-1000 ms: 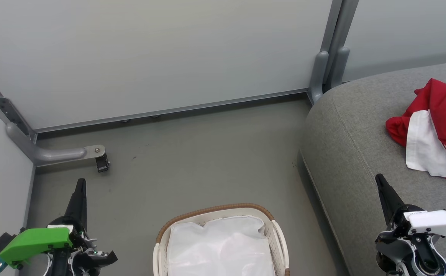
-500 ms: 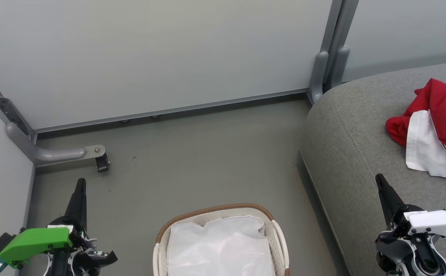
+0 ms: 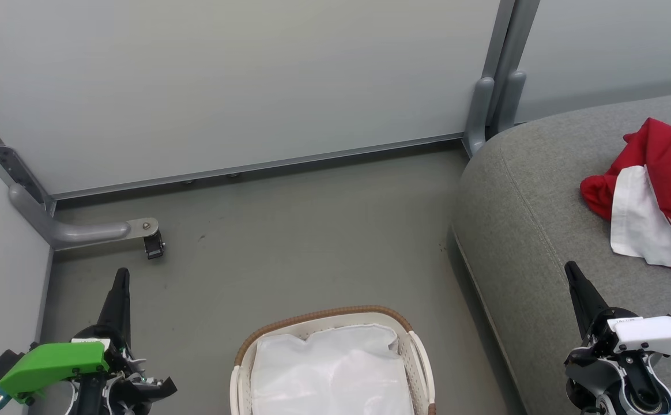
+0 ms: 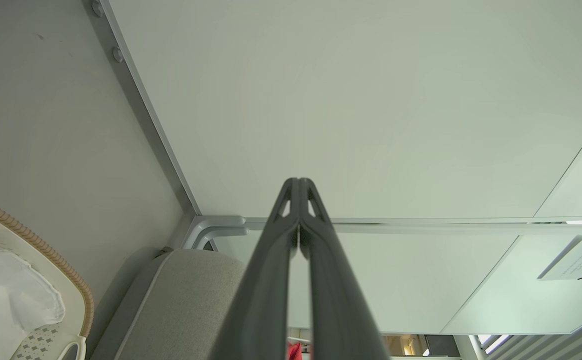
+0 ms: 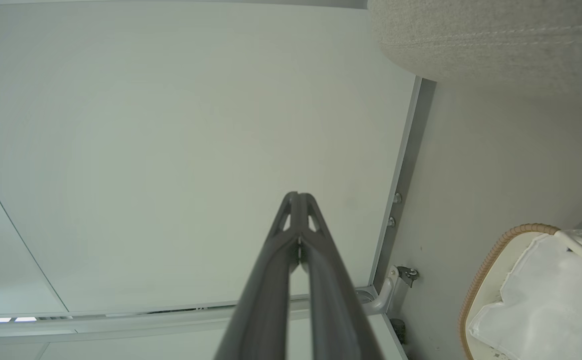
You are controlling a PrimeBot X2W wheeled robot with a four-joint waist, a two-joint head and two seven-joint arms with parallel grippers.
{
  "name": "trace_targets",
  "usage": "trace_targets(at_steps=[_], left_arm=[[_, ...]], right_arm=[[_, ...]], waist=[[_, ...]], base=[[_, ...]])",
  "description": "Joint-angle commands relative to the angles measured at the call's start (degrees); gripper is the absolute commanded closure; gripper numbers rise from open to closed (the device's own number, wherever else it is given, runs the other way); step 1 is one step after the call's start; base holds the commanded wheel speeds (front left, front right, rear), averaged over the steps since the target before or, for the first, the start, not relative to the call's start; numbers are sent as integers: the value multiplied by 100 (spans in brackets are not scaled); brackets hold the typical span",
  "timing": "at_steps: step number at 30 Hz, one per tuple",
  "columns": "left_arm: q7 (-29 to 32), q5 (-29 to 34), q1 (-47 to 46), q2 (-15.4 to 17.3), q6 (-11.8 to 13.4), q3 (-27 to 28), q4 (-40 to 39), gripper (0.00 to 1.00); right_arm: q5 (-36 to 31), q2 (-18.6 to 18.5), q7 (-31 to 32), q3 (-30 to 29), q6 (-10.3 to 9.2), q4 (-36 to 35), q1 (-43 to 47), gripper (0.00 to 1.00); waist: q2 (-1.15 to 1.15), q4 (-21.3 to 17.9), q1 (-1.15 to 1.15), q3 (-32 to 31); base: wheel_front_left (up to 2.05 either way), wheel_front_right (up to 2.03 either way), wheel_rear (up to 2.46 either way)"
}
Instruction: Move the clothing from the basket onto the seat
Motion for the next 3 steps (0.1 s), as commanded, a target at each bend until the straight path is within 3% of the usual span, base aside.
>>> trace_targets(at_steps=[1, 3], left_arm=[[18, -17, -64, 31, -25, 14, -9, 100], [18, -17, -64, 31, -25, 14, -9, 100]], right_arm=[[23, -32, 7, -9, 0, -15, -48, 100], [23, -32, 7, -9, 0, -16, -48, 100]], waist=[[0, 0, 0, 0], [0, 0, 0, 0]], base=[[0, 0, 0], [0, 0, 0]])
